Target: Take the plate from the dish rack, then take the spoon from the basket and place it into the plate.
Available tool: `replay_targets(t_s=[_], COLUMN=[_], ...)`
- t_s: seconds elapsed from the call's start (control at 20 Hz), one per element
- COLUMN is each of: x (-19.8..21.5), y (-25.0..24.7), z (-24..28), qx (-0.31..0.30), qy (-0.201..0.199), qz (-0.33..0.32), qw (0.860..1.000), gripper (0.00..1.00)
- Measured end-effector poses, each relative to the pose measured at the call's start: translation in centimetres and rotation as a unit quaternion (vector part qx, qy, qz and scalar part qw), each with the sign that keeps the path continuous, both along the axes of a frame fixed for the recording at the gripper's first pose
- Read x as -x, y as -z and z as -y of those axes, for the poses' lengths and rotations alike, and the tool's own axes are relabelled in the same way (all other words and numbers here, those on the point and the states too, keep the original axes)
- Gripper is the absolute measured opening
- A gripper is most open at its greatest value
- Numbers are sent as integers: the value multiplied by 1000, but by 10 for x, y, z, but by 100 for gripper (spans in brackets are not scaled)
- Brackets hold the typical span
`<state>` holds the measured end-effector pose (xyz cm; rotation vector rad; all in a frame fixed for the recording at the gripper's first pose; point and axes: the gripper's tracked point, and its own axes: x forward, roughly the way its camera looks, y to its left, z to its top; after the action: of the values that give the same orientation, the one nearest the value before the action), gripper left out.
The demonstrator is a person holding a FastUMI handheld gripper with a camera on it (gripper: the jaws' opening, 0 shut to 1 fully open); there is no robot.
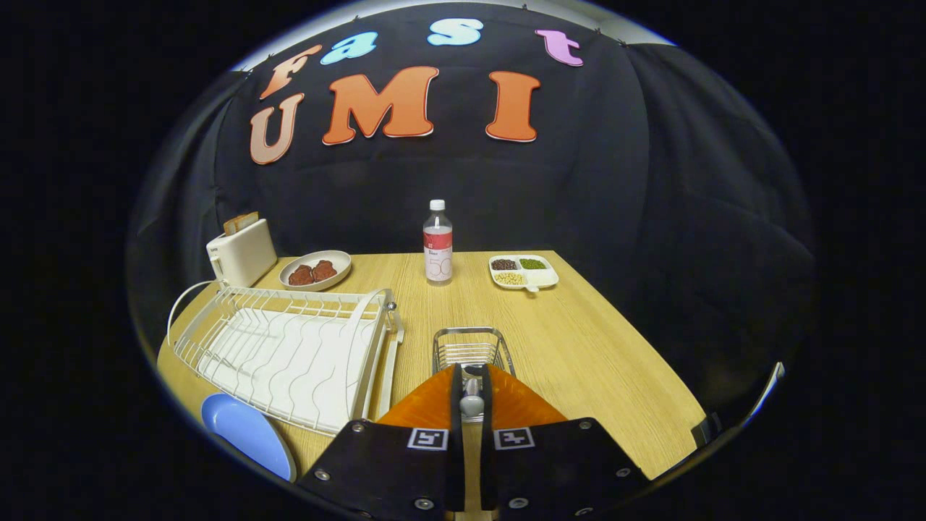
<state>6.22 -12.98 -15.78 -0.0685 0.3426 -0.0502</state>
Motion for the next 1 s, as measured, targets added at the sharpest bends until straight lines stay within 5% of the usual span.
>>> replay_targets(t_s=[1.0], x=[73], y=[-76], z=[-45], qx=[-6], qy=[18], qz=[46], qw=[999], gripper=[8])
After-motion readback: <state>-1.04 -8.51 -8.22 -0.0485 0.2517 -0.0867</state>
